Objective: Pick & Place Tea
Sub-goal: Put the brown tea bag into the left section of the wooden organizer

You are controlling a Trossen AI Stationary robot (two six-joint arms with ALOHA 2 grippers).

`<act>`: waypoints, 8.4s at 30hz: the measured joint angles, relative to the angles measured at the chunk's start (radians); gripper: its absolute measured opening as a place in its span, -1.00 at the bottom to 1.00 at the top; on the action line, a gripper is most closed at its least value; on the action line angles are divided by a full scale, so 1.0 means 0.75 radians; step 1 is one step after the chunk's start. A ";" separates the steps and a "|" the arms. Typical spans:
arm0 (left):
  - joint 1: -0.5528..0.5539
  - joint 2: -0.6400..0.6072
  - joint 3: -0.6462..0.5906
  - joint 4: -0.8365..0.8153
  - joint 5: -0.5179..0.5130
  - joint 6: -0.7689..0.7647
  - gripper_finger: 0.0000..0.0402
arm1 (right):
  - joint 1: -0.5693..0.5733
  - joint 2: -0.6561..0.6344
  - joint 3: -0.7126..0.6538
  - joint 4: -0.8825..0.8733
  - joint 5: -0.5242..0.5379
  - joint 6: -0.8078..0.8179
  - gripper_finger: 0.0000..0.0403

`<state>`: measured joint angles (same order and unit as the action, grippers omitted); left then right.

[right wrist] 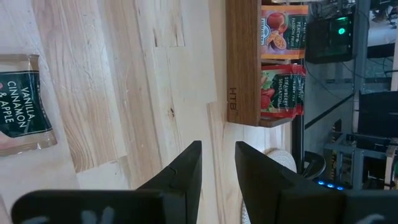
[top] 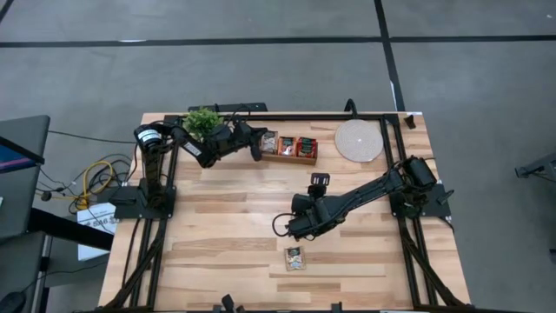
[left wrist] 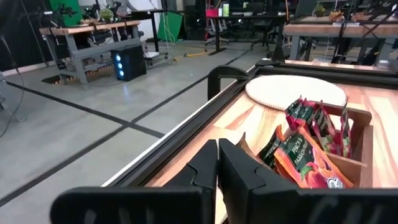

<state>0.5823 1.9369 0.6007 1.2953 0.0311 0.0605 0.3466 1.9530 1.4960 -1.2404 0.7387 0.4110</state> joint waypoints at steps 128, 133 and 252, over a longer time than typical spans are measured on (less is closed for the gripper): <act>-0.929 0.106 0.887 -1.770 0.010 -0.452 -0.55 | 0.637 -1.093 -1.181 1.041 0.184 0.500 -0.55; -0.933 0.194 0.895 -1.737 -0.002 -0.515 -0.55 | 0.596 -1.093 -1.181 1.069 0.117 0.498 -0.55; -0.805 0.137 0.956 -2.386 -0.353 -0.117 -1.00 | 0.574 -1.093 -1.180 1.247 0.062 0.416 -0.55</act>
<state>-0.0217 2.0396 1.3174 -0.4942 -0.2336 -0.0273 0.7769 1.1336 0.6109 -0.3050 0.7849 0.7227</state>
